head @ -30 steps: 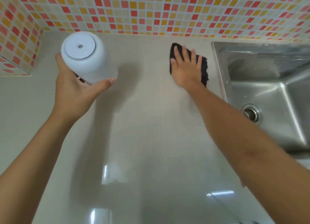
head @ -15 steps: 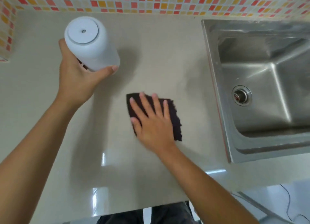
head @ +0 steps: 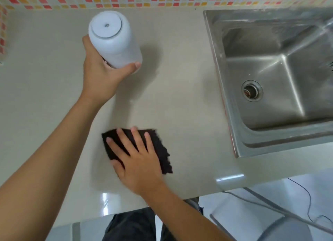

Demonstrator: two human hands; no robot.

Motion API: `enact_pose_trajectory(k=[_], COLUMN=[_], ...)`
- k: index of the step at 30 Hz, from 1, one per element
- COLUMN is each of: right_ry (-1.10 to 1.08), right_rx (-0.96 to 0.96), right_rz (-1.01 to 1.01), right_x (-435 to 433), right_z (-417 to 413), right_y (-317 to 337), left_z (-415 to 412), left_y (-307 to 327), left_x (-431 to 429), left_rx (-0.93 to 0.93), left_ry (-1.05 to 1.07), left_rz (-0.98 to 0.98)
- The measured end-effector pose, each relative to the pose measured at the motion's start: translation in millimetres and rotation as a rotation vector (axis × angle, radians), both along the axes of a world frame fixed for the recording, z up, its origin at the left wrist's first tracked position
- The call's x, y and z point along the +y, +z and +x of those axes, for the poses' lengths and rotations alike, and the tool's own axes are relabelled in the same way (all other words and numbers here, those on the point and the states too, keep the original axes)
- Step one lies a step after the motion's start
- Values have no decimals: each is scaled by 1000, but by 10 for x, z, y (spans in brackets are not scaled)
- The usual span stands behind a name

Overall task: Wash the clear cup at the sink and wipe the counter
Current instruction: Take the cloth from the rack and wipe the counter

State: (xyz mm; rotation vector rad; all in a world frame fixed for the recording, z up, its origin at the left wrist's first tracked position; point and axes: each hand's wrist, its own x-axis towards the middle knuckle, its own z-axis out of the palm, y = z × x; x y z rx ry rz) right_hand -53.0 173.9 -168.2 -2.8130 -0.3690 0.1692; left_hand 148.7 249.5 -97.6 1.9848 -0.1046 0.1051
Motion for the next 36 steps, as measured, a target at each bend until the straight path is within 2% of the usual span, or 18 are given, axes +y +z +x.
enact_pose_trajectory(k=[5, 8, 10, 12, 14, 19, 22, 24, 28, 32, 34, 36], right_ry=[-507, -665, -642, -512, -447, -550, -514, -441, -266, -16, -15, -84], right_rx=[-33, 0, 13, 35, 19, 53, 82, 48, -78, 33, 34, -6], right_rz=[-254, -264, -238, -227, -217, -152, -165, -178, -135, -90, -79, -84], right_x=[-1600, -1704, -1414, -1338, -1486, -1748, -1836, -1842, -1426, -953, -922, -894], right_z=[241, 239, 168, 301, 838, 2565, 2975, 2764, 1434, 251, 279, 712], right_y=[-101, -83, -73, -38, -31, -86, -88, -122, -157, -15, -16, -58], left_z=[3, -24, -31, 5, 61, 81, 102, 115, 121, 126, 129, 149], left_y=[14, -55, -98, -114, -94, -111, -80, -36, 39, 123, 182, 244], left_x=[-54, -31, -33, -73, -134, -320, -350, -321, -255, -222, -195, -159], left_rx=[8, 39, 52, 63, 64, 41, 27, 19, 4, -9, -15, -30], left_ry=[0, 15, 33, 38, 35, 42, -11, -38, 33, 48, 29, 26], left_rz=[4, -11, -19, -21, -24, -21, 59, 115, 91, 127, 162, 175])
